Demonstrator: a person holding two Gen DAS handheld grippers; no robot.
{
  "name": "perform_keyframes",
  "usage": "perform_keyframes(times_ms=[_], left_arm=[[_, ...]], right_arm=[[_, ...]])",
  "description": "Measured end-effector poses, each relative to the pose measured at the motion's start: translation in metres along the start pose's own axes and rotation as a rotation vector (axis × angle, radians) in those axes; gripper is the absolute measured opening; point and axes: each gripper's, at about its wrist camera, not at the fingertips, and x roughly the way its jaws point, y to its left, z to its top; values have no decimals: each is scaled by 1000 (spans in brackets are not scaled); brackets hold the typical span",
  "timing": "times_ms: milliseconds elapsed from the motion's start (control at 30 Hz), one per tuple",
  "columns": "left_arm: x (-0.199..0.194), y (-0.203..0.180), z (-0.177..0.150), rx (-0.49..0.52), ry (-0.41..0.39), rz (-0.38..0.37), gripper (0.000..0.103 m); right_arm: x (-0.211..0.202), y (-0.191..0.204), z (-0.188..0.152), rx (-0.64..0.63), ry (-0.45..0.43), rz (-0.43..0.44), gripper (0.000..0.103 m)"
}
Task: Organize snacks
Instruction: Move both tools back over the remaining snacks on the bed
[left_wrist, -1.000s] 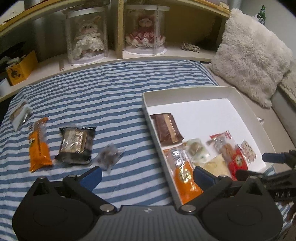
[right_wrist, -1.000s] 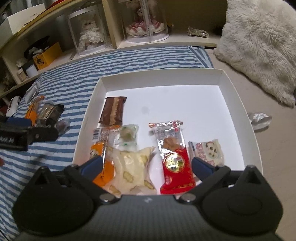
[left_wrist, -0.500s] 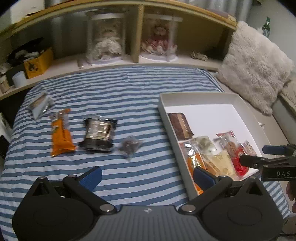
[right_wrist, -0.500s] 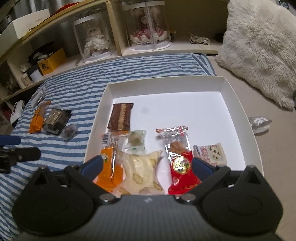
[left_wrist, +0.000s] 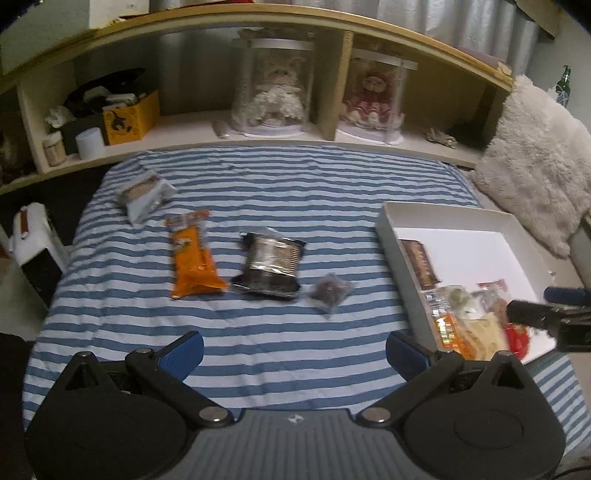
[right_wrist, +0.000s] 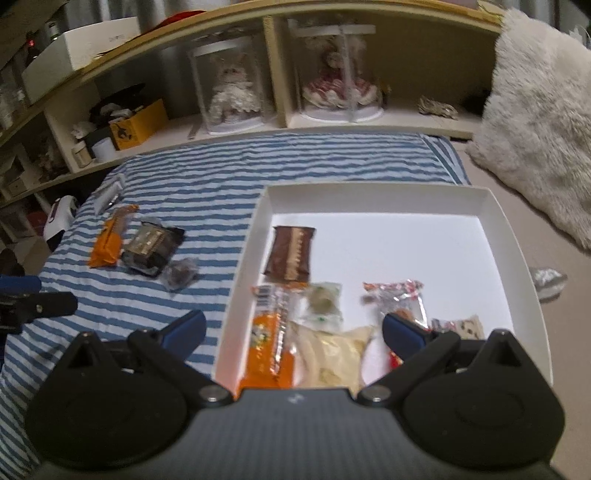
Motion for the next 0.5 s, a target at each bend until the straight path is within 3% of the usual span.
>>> perform_keyframes(times_ms=[100, 500], left_arm=[[0, 11, 1, 10, -16, 48, 103], [12, 58, 20, -86, -100, 101, 103]], right_arm=[[2, 12, 5, -21, -24, 16, 102], [28, 63, 46, -107, -91, 89, 102]])
